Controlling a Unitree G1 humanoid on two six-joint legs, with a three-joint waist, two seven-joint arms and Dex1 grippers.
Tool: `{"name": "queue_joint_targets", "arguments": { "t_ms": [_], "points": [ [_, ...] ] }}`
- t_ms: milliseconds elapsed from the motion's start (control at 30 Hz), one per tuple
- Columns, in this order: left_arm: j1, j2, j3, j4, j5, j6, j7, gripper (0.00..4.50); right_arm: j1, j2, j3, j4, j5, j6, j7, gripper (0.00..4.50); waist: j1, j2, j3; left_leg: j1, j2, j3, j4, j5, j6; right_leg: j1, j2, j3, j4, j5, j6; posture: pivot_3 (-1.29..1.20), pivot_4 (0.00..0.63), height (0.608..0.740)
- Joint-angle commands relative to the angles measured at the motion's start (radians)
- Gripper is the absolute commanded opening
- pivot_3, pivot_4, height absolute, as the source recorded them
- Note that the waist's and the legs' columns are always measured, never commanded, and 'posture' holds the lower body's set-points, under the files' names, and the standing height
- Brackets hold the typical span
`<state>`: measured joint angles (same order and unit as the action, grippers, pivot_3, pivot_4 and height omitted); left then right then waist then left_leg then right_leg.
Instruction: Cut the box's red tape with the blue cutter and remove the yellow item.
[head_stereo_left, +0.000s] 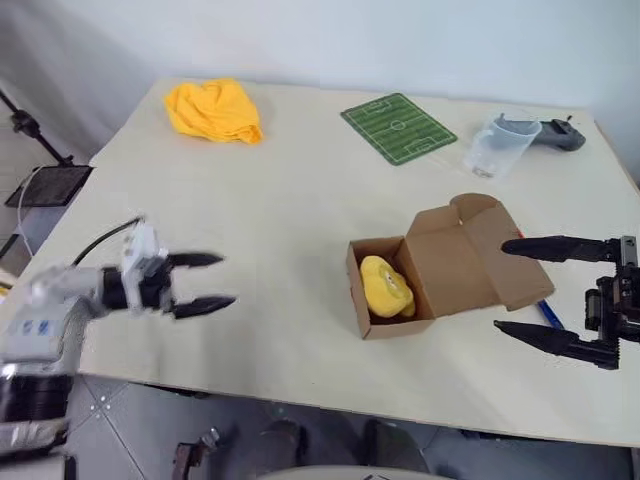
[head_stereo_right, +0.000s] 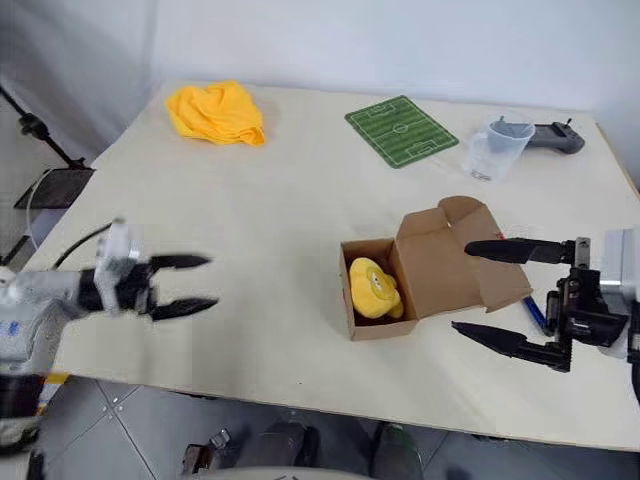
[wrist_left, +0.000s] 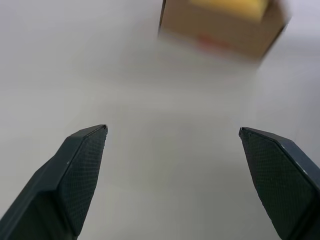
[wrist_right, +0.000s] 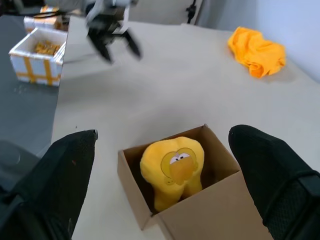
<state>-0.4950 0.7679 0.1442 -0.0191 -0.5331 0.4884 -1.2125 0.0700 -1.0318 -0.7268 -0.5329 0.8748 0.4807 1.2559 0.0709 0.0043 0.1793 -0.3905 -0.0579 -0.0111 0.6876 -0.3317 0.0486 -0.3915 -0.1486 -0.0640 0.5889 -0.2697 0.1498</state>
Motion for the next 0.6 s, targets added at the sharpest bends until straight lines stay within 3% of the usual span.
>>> {"name": "queue_joint_targets", "arguments": {
  "t_ms": [33, 167, 267, 500, 600],
  "points": [
    [-0.242, -0.016, -0.156, -0.059, -0.034, 0.196, -0.016, 4.47, -0.017, -0.032, -0.037, 0.008, 0.009, 0.014, -0.005, 4.48, 0.003, 0.0, 0.0, 0.0, -0.001, 0.0, 0.001, 0.001, 0.002, -0.001, 0.001, -0.001, 0.002, 0.0, 0.0, 0.0, 0.15, 0.74],
    [-0.409, -0.017, -0.347, -0.019, 0.032, 0.266, -0.119, 4.47, -0.018, -0.027, -0.028, -0.027, 0.02, 0.028, -0.025, 4.48, -0.028, 0.002, -0.001, 0.004, -0.001, 0.007, -0.005, 0.002, 0.006, -0.002, 0.003, -0.004, 0.002, 0.0, 0.0, 0.0, 0.15, 0.74],
    [-0.556, -0.127, -0.546, 0.105, 0.172, 0.247, -0.121, 4.47, 0.011, -0.005, -0.04, -0.081, 0.025, 0.052, -0.075, 4.48, -0.037, 0.0, 0.0, 0.003, 0.0, 0.007, -0.005, 0.002, 0.007, -0.004, 0.004, -0.006, 0.001, -0.001, 0.0, 0.0, 0.15, 0.74],
    [-0.615, -0.389, -0.677, 0.225, 0.312, 0.135, -0.041, 4.47, 0.171, 0.075, -0.11, -0.209, 0.022, 0.101, -0.161, 4.48, -0.018, -0.003, 0.002, 0.002, 0.0, 0.008, -0.004, 0.003, 0.008, -0.003, 0.004, -0.004, -0.001, 0.0, 0.001, 0.0, 0.15, 0.74],
    [-0.622, -0.438, -0.75, 0.294, 0.431, 0.011, -0.008, 4.47, 0.217, 0.104, -0.139, -0.262, 0.047, 0.118, -0.21, 4.48, -0.015, -0.003, 0.002, 0.001, 0.0, 0.008, -0.003, 0.003, 0.008, -0.004, 0.003, -0.004, -0.001, 0.0, 0.002, 0.0, 0.15, 0.74]
  ]
}}
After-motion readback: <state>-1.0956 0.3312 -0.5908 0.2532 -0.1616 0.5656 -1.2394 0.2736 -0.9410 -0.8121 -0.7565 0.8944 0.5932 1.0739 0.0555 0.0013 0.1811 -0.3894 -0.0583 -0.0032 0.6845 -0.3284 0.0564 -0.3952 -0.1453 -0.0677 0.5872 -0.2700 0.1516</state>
